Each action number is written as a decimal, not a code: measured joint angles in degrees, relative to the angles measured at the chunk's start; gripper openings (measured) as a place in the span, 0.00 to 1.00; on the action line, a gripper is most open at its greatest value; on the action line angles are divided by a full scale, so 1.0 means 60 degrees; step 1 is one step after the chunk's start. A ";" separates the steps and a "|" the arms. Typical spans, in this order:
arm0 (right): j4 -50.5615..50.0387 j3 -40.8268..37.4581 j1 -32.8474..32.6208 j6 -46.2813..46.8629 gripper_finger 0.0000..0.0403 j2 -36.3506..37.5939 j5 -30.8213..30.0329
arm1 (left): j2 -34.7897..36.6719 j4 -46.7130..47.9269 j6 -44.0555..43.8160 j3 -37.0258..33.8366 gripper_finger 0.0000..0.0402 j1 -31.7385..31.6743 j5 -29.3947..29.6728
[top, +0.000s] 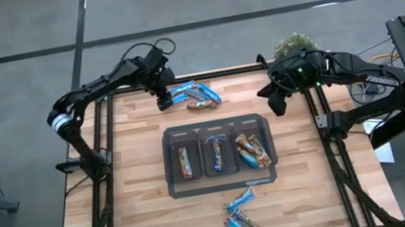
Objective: Pick and place Granola Bars by type
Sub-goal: Put the red granola bar into the left black bin
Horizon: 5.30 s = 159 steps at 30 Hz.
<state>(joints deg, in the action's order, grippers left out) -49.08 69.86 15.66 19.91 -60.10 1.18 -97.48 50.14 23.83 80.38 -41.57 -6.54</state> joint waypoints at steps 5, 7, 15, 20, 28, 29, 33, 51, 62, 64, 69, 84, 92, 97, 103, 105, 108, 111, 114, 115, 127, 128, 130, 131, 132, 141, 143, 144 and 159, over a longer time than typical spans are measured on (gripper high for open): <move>0.0004 -0.0051 0.0000 -0.0056 0.02 0.0000 0.0107 | -0.0480 -0.0007 0.0352 0.0000 0.47 -0.0243 0.0048; 0.0004 -0.0065 0.0000 -0.0074 0.02 0.0000 0.0107 | -0.0641 -0.0005 0.0383 0.0011 0.47 -0.0316 0.0071; 0.0011 -0.0115 0.0000 -0.0104 0.02 0.0000 0.0136 | -0.1154 0.0002 0.0674 0.0011 0.47 -0.0374 -0.0005; 0.0011 -0.0115 0.0000 -0.0104 0.02 0.0000 0.0136 | -0.1485 -0.0038 0.0851 0.0011 0.47 -0.0378 0.0035; 0.0008 -0.0115 0.0000 -0.0100 0.02 0.0000 0.0135 | -0.1926 -0.0216 0.1193 0.0004 0.47 -0.0385 0.0375; 0.0011 -0.0115 0.0000 -0.0093 0.02 0.0000 0.0132 | -0.1986 -0.0251 0.1226 0.0004 0.47 -0.0385 0.0459; 0.0010 -0.0115 0.0000 -0.0071 0.02 0.0000 0.0132 | -0.2230 -0.0250 0.1188 0.0000 0.47 -0.0405 0.0509; 0.0011 -0.0115 0.0000 -0.0065 0.02 0.0000 0.0129 | -0.2808 -0.0277 0.0831 0.0004 0.47 -0.0454 0.0618; 0.0015 -0.0115 0.0000 -0.0064 0.02 0.0000 0.0112 | -0.2818 -0.0296 0.0642 0.0004 0.47 -0.0451 0.0840; 0.0016 -0.0115 0.0000 -0.0064 0.02 0.0000 0.0103 | -0.2822 -0.0314 0.0553 0.0005 0.44 -0.0451 0.0858; 0.0018 -0.0115 0.0000 -0.0064 0.02 0.0000 0.0103 | -0.2822 -0.0328 0.0347 0.0004 0.34 -0.0454 0.0940; 0.0022 -0.0111 0.0000 -0.0064 0.02 0.0000 0.0111 | -0.2820 -0.0025 -0.0087 0.0007 0.13 -0.0458 0.0932; 0.0022 -0.0111 0.0000 -0.0068 0.02 0.0000 0.0122 | -0.2786 0.0707 -0.0015 0.0221 0.13 -0.0458 0.1002; 0.0022 -0.0111 0.0000 -0.0078 0.02 0.0000 0.0129 | -0.2757 0.1408 0.0000 0.0910 0.13 -0.0458 0.1128; 0.0018 -0.0111 0.0004 -0.0148 0.02 0.0000 0.0129 | -0.2731 0.2529 -0.0046 0.2089 0.13 -0.0449 0.1118; 0.0019 -0.0111 0.0003 -0.0165 0.02 0.0000 0.0126 | -0.2727 0.2979 -0.0133 0.2482 0.13 -0.0415 0.1113; 0.0018 -0.0111 0.0001 -0.0177 0.02 0.0000 0.0125 | -0.2724 0.3584 -0.0302 0.3013 0.13 -0.0340 0.1106; 0.0024 -0.0127 0.0001 -0.0181 0.02 0.0001 0.0125 | -0.2681 0.4100 -0.0459 0.3406 0.13 -0.0214 0.0978; 0.0015 -0.0155 0.0000 -0.0181 0.02 0.0000 0.0125 | -0.2640 0.4439 -0.0551 0.3654 0.13 -0.0015 0.0785; 0.0012 -0.0173 0.0000 -0.0181 0.02 0.0000 0.0125 | -0.2640 0.4583 -0.0602 0.3716 0.13 0.0063 0.0694; 0.0020 -0.0340 0.0004 -0.0408 0.02 0.0004 0.0122 | -0.2640 0.6664 -0.0991 0.3880 0.13 0.1707 -0.0311; 0.0038 -0.0355 0.0004 -0.0459 0.02 0.0004 0.0119 | -0.2640 0.6640 -0.0981 0.3880 0.13 0.1836 -0.0313; 0.0036 -0.0400 0.0004 -0.0538 0.02 0.0004 0.0122 | -0.2625 0.6645 -0.1091 0.3876 0.13 0.2039 -0.0320; 0.0036 -0.0417 0.0004 -0.0534 0.02 0.0004 0.0122 | -0.2620 0.6645 -0.1167 0.3885 0.13 0.2114 -0.0315; 0.0033 -0.0430 0.0004 -0.0530 0.02 0.0004 0.0118 | -0.2609 0.6657 -0.1283 0.3919 0.13 0.2187 -0.0316; 0.0036 -0.0432 0.0004 -0.0558 0.02 0.0004 0.0118 | -0.1837 0.6635 -0.2505 0.4574 0.13 0.2451 -0.0874; 0.0079 -0.0436 0.0004 -0.0618 0.02 0.0004 0.0118 | -0.1517 0.6647 -0.2956 0.4670 0.13 0.2489 -0.1102; 0.0098 -0.0436 0.0004 -0.0623 0.02 0.0004 0.0122 | -0.1340 0.6640 -0.3261 0.4692 0.13 0.2530 -0.1195; 0.0095 -0.0436 0.0004 -0.0650 0.02 0.0004 0.0122 | 0.0593 0.6084 -0.9567 0.4665 0.13 0.4596 -0.1122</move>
<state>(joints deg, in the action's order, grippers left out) -48.51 67.24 15.68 16.01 -60.07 1.91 -93.92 86.64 -33.57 108.37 -13.99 -13.27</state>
